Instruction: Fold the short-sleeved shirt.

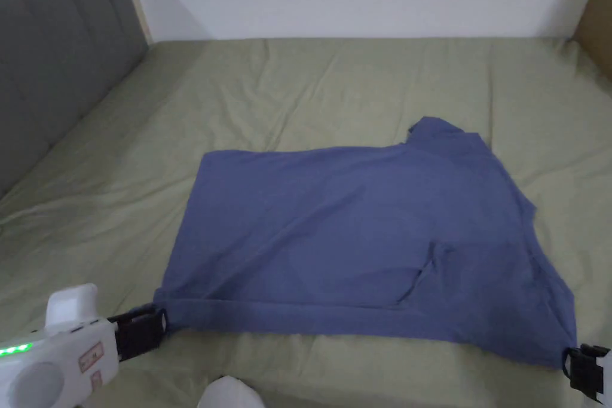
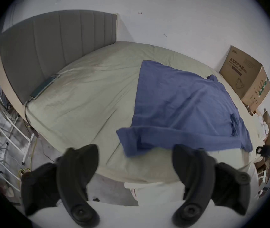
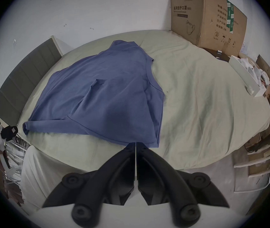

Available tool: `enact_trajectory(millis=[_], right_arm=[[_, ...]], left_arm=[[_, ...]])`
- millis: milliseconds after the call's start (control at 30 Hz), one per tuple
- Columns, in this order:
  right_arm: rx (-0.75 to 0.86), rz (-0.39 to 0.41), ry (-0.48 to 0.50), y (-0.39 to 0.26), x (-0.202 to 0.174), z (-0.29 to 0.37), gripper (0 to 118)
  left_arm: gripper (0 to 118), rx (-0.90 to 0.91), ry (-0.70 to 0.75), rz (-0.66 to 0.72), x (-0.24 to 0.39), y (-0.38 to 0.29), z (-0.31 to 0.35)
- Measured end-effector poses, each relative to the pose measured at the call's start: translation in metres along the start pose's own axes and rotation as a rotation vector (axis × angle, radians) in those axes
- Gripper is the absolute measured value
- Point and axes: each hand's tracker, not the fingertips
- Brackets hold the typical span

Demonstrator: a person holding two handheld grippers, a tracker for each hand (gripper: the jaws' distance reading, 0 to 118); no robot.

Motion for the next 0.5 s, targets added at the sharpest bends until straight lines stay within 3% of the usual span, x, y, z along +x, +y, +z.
enact_trajectory(millis=[167,200,300,333,500], right_arm=[[-0.025,0.044,-0.017,0.002,-0.005,-0.008,2],[-0.034,0.052,-0.022,0.001,-0.006,-0.01,2],[-0.069,0.061,-0.035,0.0,-0.008,-0.015,2],[-0.075,0.062,-0.037,0.0,-0.007,-0.016,2],[-0.067,0.053,-0.016,0.002,0.001,-0.015,2]], left_arm=[[95,-0.067,-0.026,0.023,-0.004,0.009,-0.045],[91,-0.082,-0.039,0.027,-0.004,0.009,-0.049],[20,-0.078,-0.054,0.018,-0.002,0.003,-0.056],[7,-0.079,-0.047,0.013,-0.002,0.002,-0.058],[4,-0.056,-0.083,0.061,0.004,0.001,-0.045]])
